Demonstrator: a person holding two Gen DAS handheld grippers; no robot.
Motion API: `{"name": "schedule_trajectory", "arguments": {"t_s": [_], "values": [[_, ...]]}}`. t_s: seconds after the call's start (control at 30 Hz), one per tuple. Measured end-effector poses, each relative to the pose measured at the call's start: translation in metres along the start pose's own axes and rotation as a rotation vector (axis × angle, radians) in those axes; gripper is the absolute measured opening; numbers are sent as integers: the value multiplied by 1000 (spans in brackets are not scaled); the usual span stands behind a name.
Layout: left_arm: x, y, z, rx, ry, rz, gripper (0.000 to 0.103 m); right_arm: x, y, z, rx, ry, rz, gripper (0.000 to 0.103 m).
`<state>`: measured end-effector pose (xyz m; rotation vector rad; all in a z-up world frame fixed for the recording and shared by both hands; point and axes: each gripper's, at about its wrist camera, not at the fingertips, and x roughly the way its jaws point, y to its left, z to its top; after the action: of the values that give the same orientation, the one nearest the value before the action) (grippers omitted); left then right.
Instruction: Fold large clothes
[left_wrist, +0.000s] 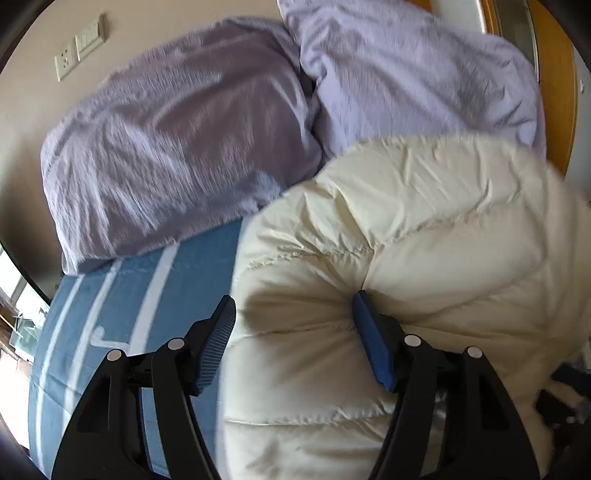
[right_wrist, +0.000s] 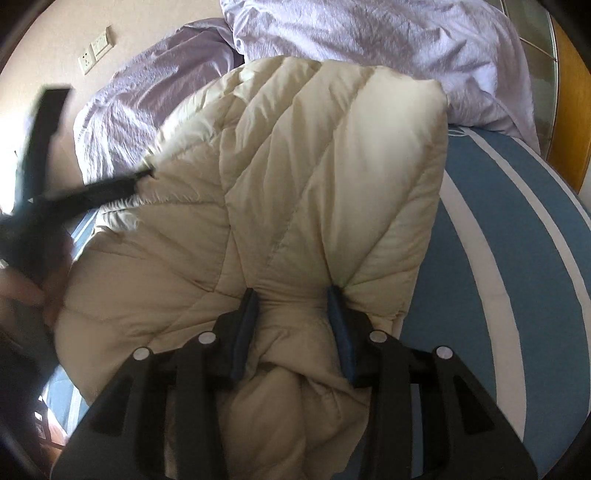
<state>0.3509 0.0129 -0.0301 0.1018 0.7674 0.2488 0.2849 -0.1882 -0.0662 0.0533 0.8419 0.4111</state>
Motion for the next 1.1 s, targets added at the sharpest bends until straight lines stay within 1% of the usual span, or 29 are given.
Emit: {"name": "schedule_trajectory", "arguments": {"t_s": [0.07, 0.17, 0.23, 0.27, 0.37, 0.47, 0.6, 0.7, 0.8, 0.83, 0.87, 0.97, 1.1], "values": [[8, -1, -3, -13, 5, -4, 67, -2, 2, 3, -8, -2, -11, 42], [14, -2, -4, -25, 16, -12, 67, -9, 8, 11, -18, 2, -27, 49], [15, -2, -6, -26, 17, -13, 67, -18, 14, 20, -23, -23, -19, 59], [15, -2, -6, -29, 17, -16, 67, -25, 19, 27, -29, -49, -9, 61], [15, -2, -6, -41, 16, -22, 67, -36, 33, 46, -47, -107, 9, 62], [16, -2, -6, -47, 15, -27, 67, -37, 41, 71, -53, -159, -5, 62], [16, -1, -6, -54, 15, -33, 67, -25, 42, 99, -34, -211, -62, 62], [16, 0, -6, -56, 15, -34, 68, -15, 37, 112, -17, -239, -109, 62], [16, 0, -6, -58, 14, -34, 68, -5, 35, 118, -14, -263, -128, 68], [17, 0, -6, -59, 13, -35, 68, 0, 33, 119, -14, -274, -155, 70], [17, 0, -6, -62, 11, -36, 68, 4, 31, 120, -13, -274, -168, 70], [17, 1, -7, -75, 8, -44, 70, 22, 21, 116, 5, -232, -199, 71], [18, 3, -7, -94, 4, -64, 72, 38, 9, 108, 31, -202, -208, 71]]}}
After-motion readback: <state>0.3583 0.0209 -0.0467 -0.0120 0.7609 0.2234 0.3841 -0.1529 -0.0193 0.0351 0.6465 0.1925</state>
